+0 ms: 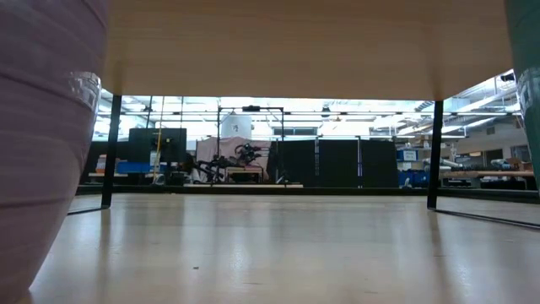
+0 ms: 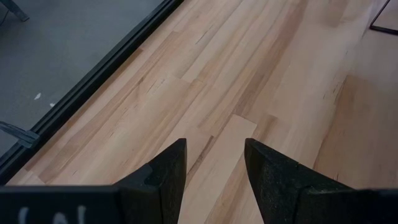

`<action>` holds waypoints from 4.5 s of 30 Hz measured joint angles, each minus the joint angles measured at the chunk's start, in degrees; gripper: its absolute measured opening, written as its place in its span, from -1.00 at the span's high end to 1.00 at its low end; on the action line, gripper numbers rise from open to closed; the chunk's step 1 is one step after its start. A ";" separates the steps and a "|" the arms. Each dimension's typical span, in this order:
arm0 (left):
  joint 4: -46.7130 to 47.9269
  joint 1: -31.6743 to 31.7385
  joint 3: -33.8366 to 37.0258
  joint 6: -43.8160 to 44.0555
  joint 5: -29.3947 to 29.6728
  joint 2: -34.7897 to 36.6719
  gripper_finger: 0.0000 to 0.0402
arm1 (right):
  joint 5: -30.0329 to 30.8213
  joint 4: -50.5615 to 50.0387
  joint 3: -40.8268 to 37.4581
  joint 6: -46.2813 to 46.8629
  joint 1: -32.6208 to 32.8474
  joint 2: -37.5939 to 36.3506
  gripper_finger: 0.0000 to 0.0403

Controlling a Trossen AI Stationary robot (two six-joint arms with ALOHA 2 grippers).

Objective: Place coffee mugs
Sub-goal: Put the green mug on the shelf, then put the blue mug on the shelf

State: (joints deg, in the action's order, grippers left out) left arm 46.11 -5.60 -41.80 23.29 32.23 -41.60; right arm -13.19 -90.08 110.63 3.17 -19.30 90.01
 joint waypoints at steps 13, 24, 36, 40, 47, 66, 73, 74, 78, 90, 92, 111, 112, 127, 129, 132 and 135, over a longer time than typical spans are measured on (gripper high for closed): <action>0.00 -0.01 0.00 0.02 0.00 -0.02 0.16 | 3.29 0.05 -2.16 11.36 12.62 -2.89 0.91; -0.01 0.02 0.00 0.03 0.00 -0.02 0.16 | 3.32 0.04 -12.36 17.74 17.55 -6.27 0.91; 0.00 0.01 0.00 0.04 0.00 -0.02 0.16 | 3.07 1.78 -17.33 20.74 22.79 -6.35 0.91; -0.02 0.01 0.00 0.04 0.00 -0.01 0.16 | 3.45 2.68 -17.53 20.70 23.55 -6.33 0.91; -0.02 0.01 0.00 0.07 0.02 0.00 0.16 | 5.30 2.77 -17.53 20.69 23.67 -6.29 0.89; -0.01 0.01 0.00 0.02 0.01 -0.02 0.16 | 4.52 5.44 -17.53 19.23 23.67 -6.26 0.56; -0.02 0.02 0.00 0.04 0.01 -0.01 0.16 | 4.42 5.44 -17.53 19.32 23.67 -6.26 0.37; -0.01 0.02 0.00 0.03 0.00 -0.02 0.16 | 4.42 5.43 -17.53 19.33 23.67 -6.26 0.35; -0.02 0.01 -0.01 0.04 0.00 -0.02 0.16 | 4.42 5.43 -17.53 19.33 23.67 -6.24 0.27; 0.00 0.02 0.00 0.04 0.00 0.00 0.16 | 5.81 5.40 -17.53 19.13 23.64 -6.24 0.20; -0.02 0.00 0.00 0.02 0.00 -0.02 0.16 | 6.32 5.30 -17.53 18.72 23.49 -6.24 0.21; 0.00 0.00 0.00 0.05 -3.39 -0.02 0.16 | 22.24 6.98 -17.51 14.56 23.18 -17.97 0.20; 0.00 0.02 0.00 0.07 -4.71 0.00 0.16 | 23.88 7.25 -17.51 14.16 23.18 -18.58 0.20; 8.25 -0.25 -5.34 6.17 -28.79 0.00 0.16 | 24.05 22.36 -35.39 10.59 23.21 -30.58 0.21; 10.09 -1.12 -5.38 8.45 -31.77 -0.02 0.16 | 23.54 23.07 -38.03 10.79 23.21 -31.96 0.21; 11.98 -3.64 -5.38 12.34 -34.96 -1.14 0.16 | 23.41 23.97 -41.18 13.35 23.21 -33.84 0.21; 13.63 -7.56 -5.35 14.81 -35.64 -2.74 0.16 | 23.43 24.97 -43.85 15.45 23.21 -35.81 0.21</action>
State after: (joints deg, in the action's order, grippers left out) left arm 59.74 -13.16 -47.16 38.10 -3.42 -44.35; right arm 10.24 -65.11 66.78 18.63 3.90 54.20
